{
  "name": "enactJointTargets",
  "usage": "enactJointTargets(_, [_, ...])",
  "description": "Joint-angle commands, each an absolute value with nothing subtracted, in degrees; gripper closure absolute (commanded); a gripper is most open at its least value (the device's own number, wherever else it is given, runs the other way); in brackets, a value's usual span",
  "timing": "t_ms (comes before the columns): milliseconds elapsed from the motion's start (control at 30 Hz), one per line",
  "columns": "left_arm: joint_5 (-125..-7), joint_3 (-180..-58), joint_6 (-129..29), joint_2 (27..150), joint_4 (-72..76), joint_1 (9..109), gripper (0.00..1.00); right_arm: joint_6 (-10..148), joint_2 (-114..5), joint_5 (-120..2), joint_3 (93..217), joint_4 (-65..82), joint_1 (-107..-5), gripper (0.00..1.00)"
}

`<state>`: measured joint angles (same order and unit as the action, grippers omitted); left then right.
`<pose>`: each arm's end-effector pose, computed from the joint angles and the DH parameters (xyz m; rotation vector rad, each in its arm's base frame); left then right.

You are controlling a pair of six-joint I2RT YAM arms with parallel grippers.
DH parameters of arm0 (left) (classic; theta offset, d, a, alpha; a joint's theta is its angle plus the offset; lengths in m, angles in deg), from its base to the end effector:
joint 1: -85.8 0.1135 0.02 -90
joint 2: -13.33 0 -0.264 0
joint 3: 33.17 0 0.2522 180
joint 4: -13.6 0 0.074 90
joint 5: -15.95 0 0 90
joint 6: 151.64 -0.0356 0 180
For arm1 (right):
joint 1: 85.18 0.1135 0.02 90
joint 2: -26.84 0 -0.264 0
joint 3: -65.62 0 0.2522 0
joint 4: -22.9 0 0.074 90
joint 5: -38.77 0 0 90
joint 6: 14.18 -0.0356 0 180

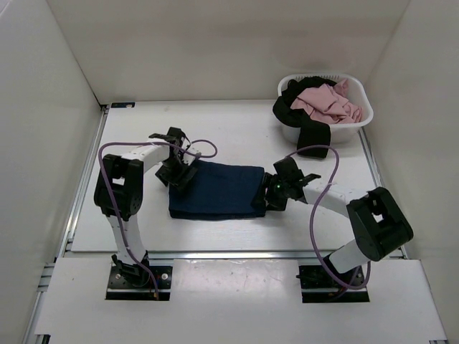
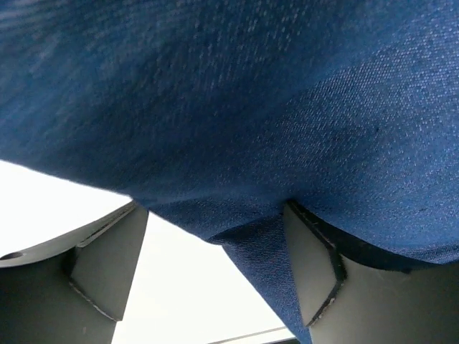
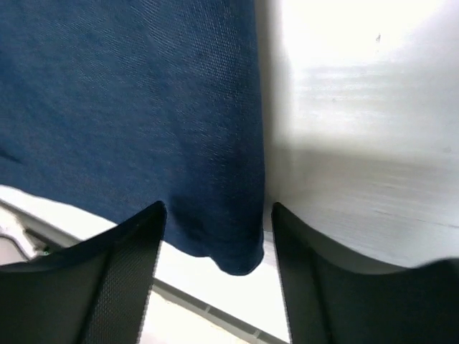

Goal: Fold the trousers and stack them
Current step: Fold the trousers

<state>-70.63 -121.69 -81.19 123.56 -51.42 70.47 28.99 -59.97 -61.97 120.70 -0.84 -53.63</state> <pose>0.3388 -0.0951 0.1586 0.9259 2.9387 -0.0887 0.2365 0.1530 0.1547 0.2805 2.6841 0.7263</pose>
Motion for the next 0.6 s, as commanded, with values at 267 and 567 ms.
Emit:
enactJointTargets(267, [-74.7, -134.6, -81.9, 104.0, -59.8, 72.2, 0.06, 42.1, -49.9, -49.5, 144.0, -36.6, -60.9, 0.01])
enactJointTargets(567, [-100.7, -122.3, -81.1, 81.3, -60.9, 86.2, 0.00, 54.9, -48.0, -51.2, 152.9, -55.5, -82.5, 0.01])
